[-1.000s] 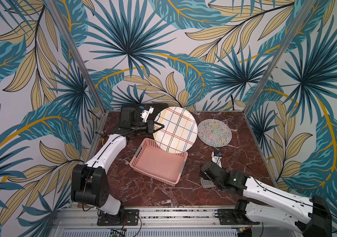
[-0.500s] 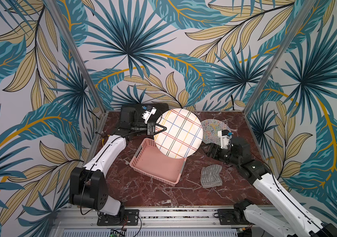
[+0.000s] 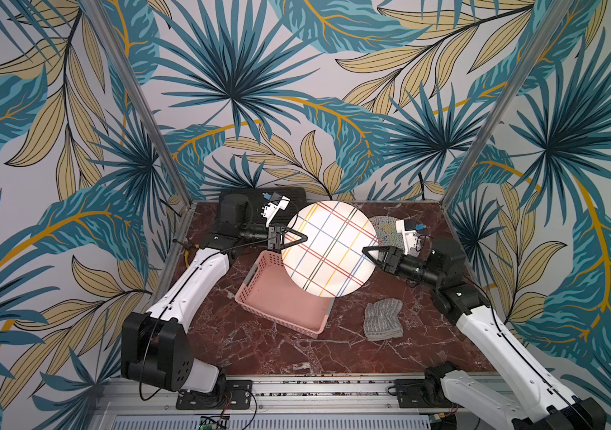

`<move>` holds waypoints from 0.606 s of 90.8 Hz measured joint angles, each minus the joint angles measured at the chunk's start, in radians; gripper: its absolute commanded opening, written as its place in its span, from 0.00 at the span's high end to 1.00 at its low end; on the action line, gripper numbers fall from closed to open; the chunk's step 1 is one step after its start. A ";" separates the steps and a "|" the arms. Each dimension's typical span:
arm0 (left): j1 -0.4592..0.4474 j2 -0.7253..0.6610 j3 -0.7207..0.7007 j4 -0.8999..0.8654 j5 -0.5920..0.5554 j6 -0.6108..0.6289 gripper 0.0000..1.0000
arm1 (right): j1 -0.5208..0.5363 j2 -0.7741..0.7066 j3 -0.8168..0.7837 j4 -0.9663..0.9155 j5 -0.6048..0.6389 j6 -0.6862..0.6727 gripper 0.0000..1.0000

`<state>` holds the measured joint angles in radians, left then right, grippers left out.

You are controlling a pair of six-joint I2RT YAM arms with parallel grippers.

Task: Wipe the wet plate dry
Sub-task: Place the plate on the plate.

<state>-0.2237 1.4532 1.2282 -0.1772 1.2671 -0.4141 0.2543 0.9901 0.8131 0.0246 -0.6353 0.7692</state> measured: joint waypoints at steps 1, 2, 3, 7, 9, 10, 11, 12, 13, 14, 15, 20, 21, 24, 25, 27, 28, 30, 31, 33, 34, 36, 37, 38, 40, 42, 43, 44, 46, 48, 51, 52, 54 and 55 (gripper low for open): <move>0.000 0.000 0.000 0.000 -0.003 0.001 1.00 | 0.000 0.002 0.000 0.003 -0.003 0.009 0.88; 0.000 0.000 0.000 -0.001 -0.006 0.002 1.00 | 0.000 0.005 0.000 0.009 -0.003 0.005 0.91; 0.000 0.000 0.000 -0.003 -0.008 0.002 1.00 | 0.000 0.007 0.000 0.014 -0.004 0.006 0.94; 0.002 0.000 0.000 -0.014 -0.026 -0.008 0.99 | 0.000 0.011 -0.001 0.035 -0.021 0.005 1.00; 0.006 0.000 0.000 -0.028 -0.022 -0.015 0.92 | 0.000 0.011 0.000 0.055 -0.030 -0.002 1.00; 0.008 0.001 0.000 -0.034 -0.021 -0.024 0.87 | -0.001 0.010 0.000 0.062 -0.036 0.001 1.00; 0.012 0.002 0.000 -0.040 -0.012 -0.023 0.83 | 0.000 0.009 0.001 0.066 -0.036 -0.003 1.00; 0.014 0.003 0.000 -0.041 -0.008 -0.022 0.78 | 0.001 0.008 0.001 0.068 -0.039 -0.001 1.00; 0.015 0.003 0.000 -0.045 -0.009 -0.023 0.72 | 0.002 0.007 0.001 0.070 -0.042 -0.001 1.00; 0.016 0.003 0.000 -0.047 -0.006 -0.019 0.66 | 0.002 0.006 0.001 0.072 -0.041 0.000 1.00; 0.016 0.003 0.001 -0.048 -0.015 -0.008 0.61 | 0.003 0.006 0.001 0.075 -0.043 0.003 1.00; 0.010 0.003 0.005 -0.053 -0.032 0.011 0.26 | 0.003 0.007 0.003 0.075 -0.030 0.016 1.00; 0.009 0.003 0.006 -0.055 -0.035 0.014 0.19 | 0.003 0.008 0.003 0.074 -0.024 0.021 1.00; 0.008 0.003 0.009 -0.059 -0.047 0.024 0.03 | -0.003 0.010 0.003 0.067 -0.011 0.029 1.00; 0.008 0.003 0.010 -0.060 -0.051 0.026 0.01 | -0.005 0.011 0.003 0.066 -0.008 0.033 1.00; 0.008 0.003 0.014 -0.064 -0.059 0.033 0.00 | -0.012 0.013 0.003 0.062 0.002 0.042 1.00; 0.007 0.003 0.016 -0.066 -0.061 0.034 0.00 | -0.015 0.014 0.003 0.061 0.005 0.047 1.00; 0.007 0.003 0.019 -0.069 -0.069 0.041 0.00 | -0.024 0.015 0.003 0.056 0.014 0.056 1.00; 0.007 0.003 0.021 -0.071 -0.074 0.043 0.00 | -0.029 0.016 0.003 0.053 0.020 0.060 1.00; 0.009 0.003 0.025 -0.079 -0.083 0.047 0.00 | -0.041 0.016 0.003 0.049 0.030 0.070 1.00; 0.010 0.003 0.027 -0.084 -0.087 0.049 0.00 | -0.047 0.018 0.003 0.048 0.033 0.076 1.00; 0.012 0.003 0.032 -0.092 -0.100 0.053 0.00 | -0.061 0.018 0.003 0.044 0.040 0.085 1.00; 0.013 0.003 0.034 -0.095 -0.105 0.056 0.00 | -0.070 0.019 0.003 0.043 0.043 0.094 1.00; 0.016 0.003 0.036 -0.099 -0.114 0.059 0.00 | -0.077 0.020 0.004 0.042 0.048 0.097 1.00; 0.020 0.003 0.037 -0.105 -0.127 0.063 0.00 | -0.092 0.022 0.005 0.040 0.055 0.109 1.00; 0.026 0.002 0.039 -0.109 -0.138 0.068 0.00 | -0.110 0.024 0.008 0.036 0.069 0.120 1.00; 0.030 0.002 0.040 -0.112 -0.145 0.069 0.00 | -0.117 0.024 0.008 0.034 0.077 0.124 1.00; 0.033 0.001 0.040 -0.114 -0.151 0.071 0.00 | -0.126 0.026 0.010 0.030 0.090 0.127 1.00; 0.039 0.000 0.042 -0.119 -0.165 0.075 0.00 | -0.143 0.028 0.010 0.024 0.109 0.137 1.00; 0.046 -0.003 0.043 -0.124 -0.180 0.078 0.00 | -0.166 0.032 0.010 0.019 0.132 0.152 1.00; 0.056 -0.009 0.043 -0.131 -0.209 0.086 0.00 | -0.198 0.041 0.010 0.010 0.158 0.170 1.00; 0.059 -0.011 0.043 -0.134 -0.218 0.088 0.00 | -0.209 0.044 0.010 0.006 0.166 0.176 1.00; 0.064 -0.016 0.043 -0.140 -0.237 0.094 0.00 | -0.232 0.052 0.009 0.001 0.185 0.193 1.00; 0.066 -0.018 0.043 -0.142 -0.247 0.096 0.00 | -0.243 0.056 0.008 0.000 0.190 0.201 1.00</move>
<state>-0.1577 1.4357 1.2709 -0.3195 1.0199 -0.3183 0.0113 1.0462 0.8207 0.0246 -0.4450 0.9699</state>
